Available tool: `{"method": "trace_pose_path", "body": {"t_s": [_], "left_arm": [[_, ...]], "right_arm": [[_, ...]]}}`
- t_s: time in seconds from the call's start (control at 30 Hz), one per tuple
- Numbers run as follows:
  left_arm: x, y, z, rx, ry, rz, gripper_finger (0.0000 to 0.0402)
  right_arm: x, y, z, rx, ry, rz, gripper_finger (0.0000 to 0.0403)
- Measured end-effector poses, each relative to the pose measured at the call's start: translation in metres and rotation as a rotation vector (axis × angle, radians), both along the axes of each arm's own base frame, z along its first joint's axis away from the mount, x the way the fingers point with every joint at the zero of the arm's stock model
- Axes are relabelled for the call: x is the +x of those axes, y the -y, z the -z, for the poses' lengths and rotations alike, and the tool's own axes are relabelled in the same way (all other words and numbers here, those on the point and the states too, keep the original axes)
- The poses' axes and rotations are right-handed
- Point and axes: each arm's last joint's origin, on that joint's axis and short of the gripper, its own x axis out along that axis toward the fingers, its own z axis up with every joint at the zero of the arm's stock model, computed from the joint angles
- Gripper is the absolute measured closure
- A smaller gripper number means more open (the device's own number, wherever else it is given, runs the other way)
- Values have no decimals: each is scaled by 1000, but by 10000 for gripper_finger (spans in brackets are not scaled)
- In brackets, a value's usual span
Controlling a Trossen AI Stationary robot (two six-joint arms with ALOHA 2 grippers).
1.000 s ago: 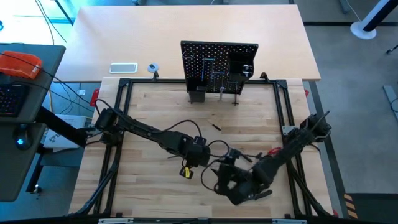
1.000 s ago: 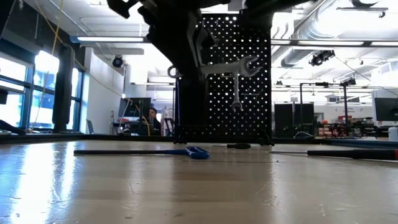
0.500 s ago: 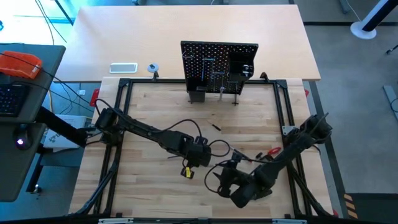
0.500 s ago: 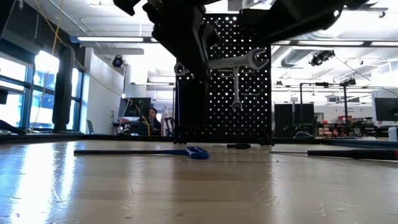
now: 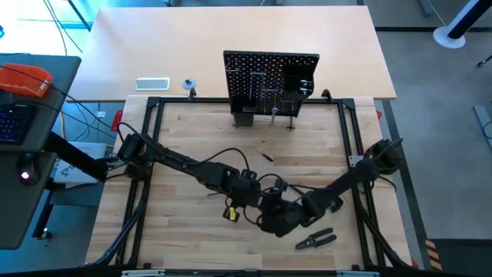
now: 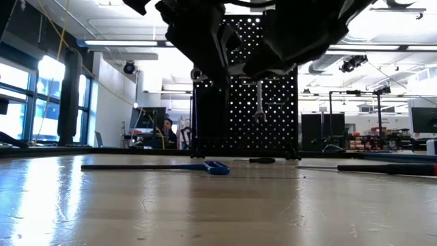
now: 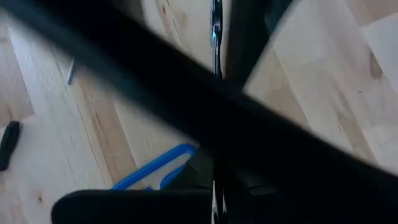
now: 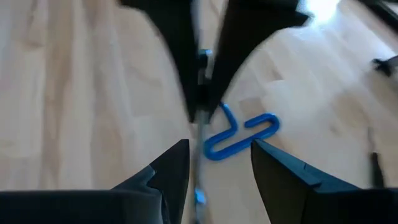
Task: Hang tools onto peg board
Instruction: Hang the wrench on the pegboard
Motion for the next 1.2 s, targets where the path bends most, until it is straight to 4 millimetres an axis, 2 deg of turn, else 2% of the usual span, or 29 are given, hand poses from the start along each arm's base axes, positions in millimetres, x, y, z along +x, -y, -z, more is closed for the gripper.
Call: {"method": "trace_pose_path", "body": {"t_s": [0.23, 0.53, 0.67, 0.97, 1.07, 1.2], "left_arm": [[0, 0, 0, 1, -1, 12, 401], [-2, 1, 1, -20, -24, 23, 401], [-3, 0, 2, -24, -44, 20, 401], [-5, 3, 2, -38, -58, 22, 401], [-6, 3, 3, -35, -68, 22, 401], [-6, 3, 4, -38, -74, 24, 401]], "right_arm": [[11, -3, 28, -7, -46, -31, 260], [12, -6, 28, -14, -29, -46, 338], [16, -9, 26, 10, -12, -109, 336], [18, -9, 23, 1, 35, -81, 286], [19, -9, 22, -6, 50, -78, 293], [21, -10, 20, -21, 65, -94, 334]]}}
